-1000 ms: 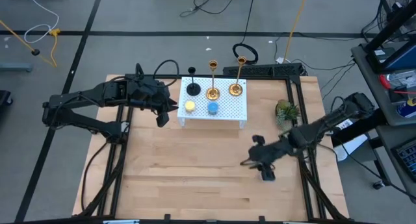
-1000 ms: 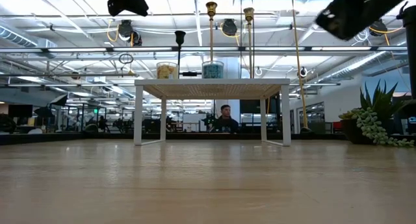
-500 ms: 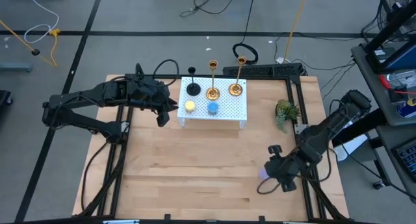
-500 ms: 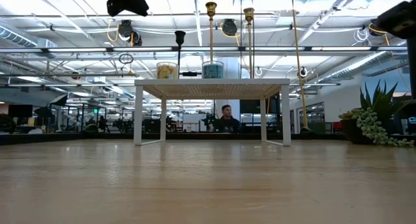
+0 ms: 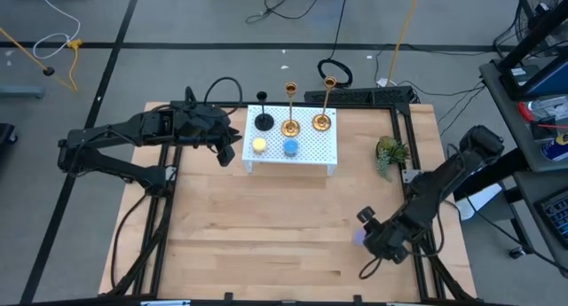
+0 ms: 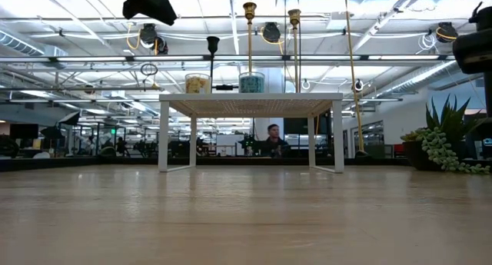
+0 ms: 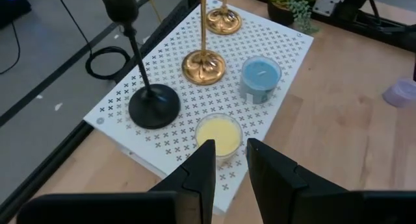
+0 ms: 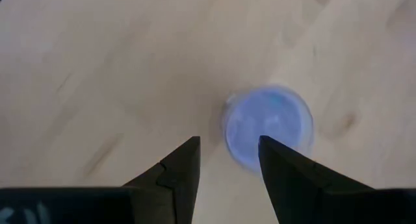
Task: Pick & Place candle stick holders
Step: Put the purple scented candle on the shelf
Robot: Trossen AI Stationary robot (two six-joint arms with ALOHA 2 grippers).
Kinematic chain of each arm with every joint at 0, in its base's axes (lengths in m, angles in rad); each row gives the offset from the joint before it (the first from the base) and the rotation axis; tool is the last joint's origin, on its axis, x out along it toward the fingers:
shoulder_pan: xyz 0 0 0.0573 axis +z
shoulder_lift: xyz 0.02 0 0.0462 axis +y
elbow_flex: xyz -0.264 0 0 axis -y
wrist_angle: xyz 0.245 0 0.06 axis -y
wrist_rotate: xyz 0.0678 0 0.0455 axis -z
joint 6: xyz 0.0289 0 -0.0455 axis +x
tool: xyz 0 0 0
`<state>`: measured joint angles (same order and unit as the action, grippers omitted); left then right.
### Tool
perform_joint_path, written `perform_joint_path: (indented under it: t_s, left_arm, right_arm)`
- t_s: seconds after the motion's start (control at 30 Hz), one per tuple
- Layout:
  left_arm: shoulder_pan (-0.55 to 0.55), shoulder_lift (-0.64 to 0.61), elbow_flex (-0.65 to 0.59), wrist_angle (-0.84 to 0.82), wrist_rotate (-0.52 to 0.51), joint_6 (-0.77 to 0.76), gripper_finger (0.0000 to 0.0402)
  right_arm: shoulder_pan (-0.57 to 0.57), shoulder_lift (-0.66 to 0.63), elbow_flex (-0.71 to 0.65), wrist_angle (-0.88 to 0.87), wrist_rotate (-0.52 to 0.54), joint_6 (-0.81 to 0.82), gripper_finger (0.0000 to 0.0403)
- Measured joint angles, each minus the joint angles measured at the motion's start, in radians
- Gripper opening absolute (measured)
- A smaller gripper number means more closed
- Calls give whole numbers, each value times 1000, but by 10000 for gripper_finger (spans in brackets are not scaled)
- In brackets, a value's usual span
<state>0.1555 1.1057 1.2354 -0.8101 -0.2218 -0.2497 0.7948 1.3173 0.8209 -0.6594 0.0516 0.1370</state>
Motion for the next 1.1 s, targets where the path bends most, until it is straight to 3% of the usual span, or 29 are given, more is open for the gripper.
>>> perform_joint_path:
  t_s: [0.4,0.67,0.93,1.1]
  left_arm:
    - [0,0,0,0,1,-24,95]
    - [0,0,0,0,2,-24,95]
    - [0,0,0,0,2,-26,95]
    - [0,0,0,0,3,-26,95]
  right_arm:
    - [-1,11,-33,16,27,-210,143]
    - [-1,10,-76,45,28,-207,97]
    - [-1,10,-76,89,22,-203,10]
    - [-4,12,-78,121,28,-139,10]
